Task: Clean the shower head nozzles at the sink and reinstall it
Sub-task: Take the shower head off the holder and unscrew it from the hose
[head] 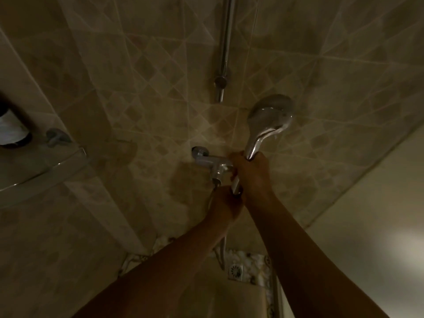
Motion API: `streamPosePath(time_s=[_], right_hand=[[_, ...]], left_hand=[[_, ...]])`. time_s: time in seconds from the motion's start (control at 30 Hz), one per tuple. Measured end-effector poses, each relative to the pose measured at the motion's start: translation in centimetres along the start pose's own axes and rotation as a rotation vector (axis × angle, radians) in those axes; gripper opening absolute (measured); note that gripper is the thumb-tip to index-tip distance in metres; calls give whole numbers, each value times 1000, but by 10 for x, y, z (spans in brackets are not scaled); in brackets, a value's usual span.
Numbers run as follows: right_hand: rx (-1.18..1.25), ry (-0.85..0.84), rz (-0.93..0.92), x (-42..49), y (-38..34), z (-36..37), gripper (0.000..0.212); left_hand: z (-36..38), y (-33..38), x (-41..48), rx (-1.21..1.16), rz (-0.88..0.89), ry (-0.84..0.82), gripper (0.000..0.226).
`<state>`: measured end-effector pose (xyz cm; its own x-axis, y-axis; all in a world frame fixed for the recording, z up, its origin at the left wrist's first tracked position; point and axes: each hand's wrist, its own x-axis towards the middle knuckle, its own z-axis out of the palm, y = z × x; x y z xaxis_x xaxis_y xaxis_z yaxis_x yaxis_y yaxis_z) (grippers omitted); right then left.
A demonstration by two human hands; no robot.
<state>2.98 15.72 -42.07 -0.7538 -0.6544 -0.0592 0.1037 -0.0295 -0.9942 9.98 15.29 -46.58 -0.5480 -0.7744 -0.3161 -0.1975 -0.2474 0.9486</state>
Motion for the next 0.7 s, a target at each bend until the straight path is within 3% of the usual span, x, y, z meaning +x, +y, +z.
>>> streamPosePath(time_s=[0.1, 0.2, 0.3, 0.37, 0.43, 0.53, 0.6, 0.7], right_hand=[[177, -182, 178, 8, -9, -12, 22], [286, -479, 297, 11, -11, -22, 39], [421, -773, 335, 8, -12, -29, 40], [465, -846, 358, 6, -13, -29, 36], [393, -706, 331, 4, -11, -25, 33], [145, -366, 223, 2, -7, -16, 20], [-62, -236, 176, 1, -3, -11, 28], [-126, -136, 136, -4, 2, 0, 35]], left_hand=[[-3, -2, -1, 82, -33, -160, 37], [-15, -8, -3, -100, -77, -466, 37], [-25, -10, -1, -228, -154, -783, 36], [-28, -11, -2, -255, -202, -842, 35], [-27, -15, 0, -207, -199, -676, 32], [-20, -18, 4, 5, -80, -306, 30], [-14, -17, 8, 174, 15, -20, 29], [-5, -12, 14, 201, 135, 73, 31]])
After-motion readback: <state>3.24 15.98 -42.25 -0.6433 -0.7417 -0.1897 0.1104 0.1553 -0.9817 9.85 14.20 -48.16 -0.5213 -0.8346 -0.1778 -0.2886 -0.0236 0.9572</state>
